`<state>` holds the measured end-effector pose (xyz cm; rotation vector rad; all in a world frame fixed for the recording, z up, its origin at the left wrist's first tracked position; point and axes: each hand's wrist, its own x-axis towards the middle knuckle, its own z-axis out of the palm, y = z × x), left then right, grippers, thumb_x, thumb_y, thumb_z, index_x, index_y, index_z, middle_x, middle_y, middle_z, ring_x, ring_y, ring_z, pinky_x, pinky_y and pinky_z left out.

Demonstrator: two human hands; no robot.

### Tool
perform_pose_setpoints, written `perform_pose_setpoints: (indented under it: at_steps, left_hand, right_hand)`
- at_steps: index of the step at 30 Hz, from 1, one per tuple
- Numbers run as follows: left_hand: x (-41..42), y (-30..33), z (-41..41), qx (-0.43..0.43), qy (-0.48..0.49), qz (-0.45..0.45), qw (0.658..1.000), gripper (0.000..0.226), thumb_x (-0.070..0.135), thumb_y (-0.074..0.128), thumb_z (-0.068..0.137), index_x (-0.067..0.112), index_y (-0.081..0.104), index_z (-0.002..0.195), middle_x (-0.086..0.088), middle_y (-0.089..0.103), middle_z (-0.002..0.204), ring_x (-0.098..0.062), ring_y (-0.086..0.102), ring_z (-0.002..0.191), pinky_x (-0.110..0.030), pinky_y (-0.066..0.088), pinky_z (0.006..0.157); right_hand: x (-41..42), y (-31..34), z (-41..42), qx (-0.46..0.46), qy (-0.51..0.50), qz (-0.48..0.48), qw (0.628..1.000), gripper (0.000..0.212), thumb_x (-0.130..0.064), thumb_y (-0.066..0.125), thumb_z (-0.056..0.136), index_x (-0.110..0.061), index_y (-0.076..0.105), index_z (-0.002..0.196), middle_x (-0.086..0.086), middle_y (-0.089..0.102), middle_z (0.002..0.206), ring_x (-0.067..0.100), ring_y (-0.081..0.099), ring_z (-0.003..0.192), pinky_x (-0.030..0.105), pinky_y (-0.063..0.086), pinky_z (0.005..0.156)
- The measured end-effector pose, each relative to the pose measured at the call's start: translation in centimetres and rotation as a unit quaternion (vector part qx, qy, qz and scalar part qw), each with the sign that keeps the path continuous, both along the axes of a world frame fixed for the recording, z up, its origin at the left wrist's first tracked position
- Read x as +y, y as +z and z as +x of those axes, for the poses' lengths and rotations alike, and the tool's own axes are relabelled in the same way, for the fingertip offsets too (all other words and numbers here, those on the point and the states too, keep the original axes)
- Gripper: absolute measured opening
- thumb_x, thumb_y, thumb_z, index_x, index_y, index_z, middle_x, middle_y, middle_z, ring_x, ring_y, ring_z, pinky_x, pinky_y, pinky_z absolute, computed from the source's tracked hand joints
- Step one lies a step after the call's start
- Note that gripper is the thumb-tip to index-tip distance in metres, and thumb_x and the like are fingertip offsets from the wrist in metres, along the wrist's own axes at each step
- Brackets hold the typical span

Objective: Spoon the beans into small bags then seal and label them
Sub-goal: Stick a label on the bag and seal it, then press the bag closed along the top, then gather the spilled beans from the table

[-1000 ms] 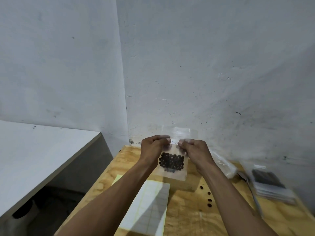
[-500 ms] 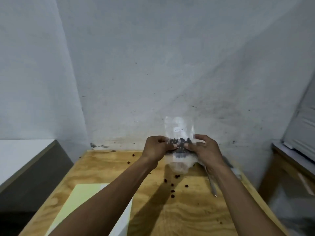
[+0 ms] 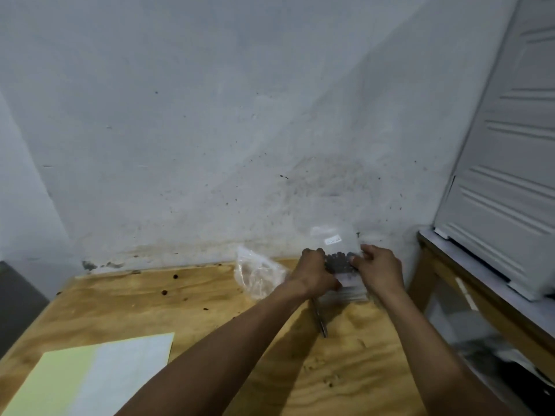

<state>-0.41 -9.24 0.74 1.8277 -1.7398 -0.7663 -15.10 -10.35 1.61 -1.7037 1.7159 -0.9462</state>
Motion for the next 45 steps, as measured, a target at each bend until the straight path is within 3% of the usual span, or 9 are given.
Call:
perform_pose_setpoints:
  at_steps: [4, 11, 15, 25, 34, 37, 39, 42, 45]
  left_hand:
    - [-0.1, -1.9, -0.4, -0.036, -0.026, 0.028, 0.999, 0.036, 0.019, 0.079, 0.081, 0.005, 0.068, 0.112, -0.018, 0.061, 0.119, -0.031, 0.060, 0.110, -0.035, 0.054, 0.086]
    - [0.0, -1.7, 0.2, -0.011, -0.025, 0.025, 0.999, 0.035, 0.017, 0.080, 0.081, 0.003, 0.073, 0.112, -0.012, 0.073, 0.111, -0.025, 0.067, 0.098, -0.032, 0.055, 0.079]
    - [0.6, -1.2, 0.2, -0.014, -0.021, 0.007, 1.000, 0.042, 0.022, 0.082, 0.082, 0.004, 0.070, 0.118, -0.009, 0.056, 0.111, -0.027, 0.060, 0.106, -0.030, 0.049, 0.081]
    - [2.7, 1.1, 2.7, 0.037, -0.009, -0.071, 0.997, 0.078, 0.033, 0.075, 0.090, 0.013, 0.037, 0.156, -0.009, 0.019, 0.167, -0.027, 0.021, 0.153, -0.037, 0.028, 0.119]
    - [7.7, 1.6, 17.7, 0.076, 0.159, -0.226, 0.958, 0.054, 0.044, 0.066, 0.095, 0.020, 0.057, 0.143, 0.005, 0.041, 0.159, -0.022, 0.044, 0.141, -0.047, 0.041, 0.114]
    - [10.6, -0.4, 24.4, 0.028, 0.239, -0.190, 0.952, 0.055, 0.044, 0.062, 0.097, 0.014, 0.056, 0.144, 0.000, 0.042, 0.159, -0.027, 0.047, 0.140, -0.041, 0.035, 0.118]
    - [12.1, -2.8, 28.1, -0.053, 0.264, -0.108, 0.957, 0.061, 0.046, 0.055, 0.101, 0.009, 0.048, 0.149, -0.008, 0.034, 0.162, -0.027, 0.034, 0.148, -0.036, 0.026, 0.119]
    - [13.4, -6.4, 31.0, -0.208, 0.254, -0.007, 0.944, 0.069, 0.059, 0.031, 0.102, 0.011, 0.039, 0.151, -0.020, 0.027, 0.163, -0.035, 0.022, 0.151, -0.047, 0.022, 0.121]
    - [14.2, -8.3, 31.1, -0.202, 0.247, 0.034, 0.947, 0.071, 0.050, 0.019, 0.107, 0.002, 0.018, 0.158, -0.018, 0.009, 0.168, -0.033, 0.006, 0.156, -0.050, 0.005, 0.125]
  right_hand:
    - [-0.1, -2.3, 0.3, 0.070, 0.030, 0.074, 0.994, 0.047, -0.035, 0.055, 0.100, 0.002, 0.062, 0.129, 0.021, 0.066, 0.127, 0.037, 0.059, 0.118, 0.037, 0.046, 0.095]
    - [-0.6, -2.8, 0.3, 0.071, 0.021, 0.066, 0.995, 0.046, -0.035, 0.057, 0.099, 0.003, 0.065, 0.123, 0.022, 0.068, 0.122, 0.038, 0.060, 0.115, 0.039, 0.047, 0.094]
    - [-0.5, -3.1, 0.2, 0.078, 0.025, 0.055, 0.995, 0.036, -0.037, 0.056, 0.098, -0.005, 0.070, 0.110, 0.020, 0.073, 0.111, 0.037, 0.063, 0.105, 0.037, 0.047, 0.086]
    - [0.1, -1.4, 1.1, 0.067, 0.012, 0.021, 0.997, 0.056, -0.039, 0.057, 0.099, -0.004, 0.053, 0.142, 0.017, 0.057, 0.143, 0.035, 0.053, 0.131, 0.039, 0.041, 0.108]
    - [2.0, 3.4, 10.2, 0.004, 0.109, -0.151, 0.983, 0.041, -0.030, 0.062, 0.098, -0.010, 0.064, 0.133, 0.008, 0.064, 0.136, 0.024, 0.060, 0.124, 0.035, 0.045, 0.105]
    - [3.4, 4.1, 15.7, -0.006, 0.183, -0.188, 0.965, 0.035, -0.024, 0.064, 0.097, -0.012, 0.067, 0.130, 0.003, 0.066, 0.132, 0.019, 0.063, 0.118, 0.032, 0.047, 0.103]
    - [4.2, 3.8, 19.3, 0.009, 0.245, -0.185, 0.952, 0.033, -0.020, 0.062, 0.098, -0.012, 0.068, 0.129, 0.003, 0.067, 0.131, 0.018, 0.065, 0.114, 0.029, 0.049, 0.100]
    - [4.6, 2.3, 23.9, 0.078, 0.305, -0.146, 0.938, 0.032, -0.013, 0.055, 0.099, -0.011, 0.067, 0.130, 0.007, 0.064, 0.135, 0.020, 0.062, 0.119, 0.026, 0.045, 0.102]
    - [4.4, 0.2, 26.6, 0.149, 0.309, -0.040, 0.938, 0.042, -0.002, 0.044, 0.099, -0.010, 0.058, 0.139, 0.013, 0.050, 0.148, 0.028, 0.053, 0.131, 0.031, 0.042, 0.107]
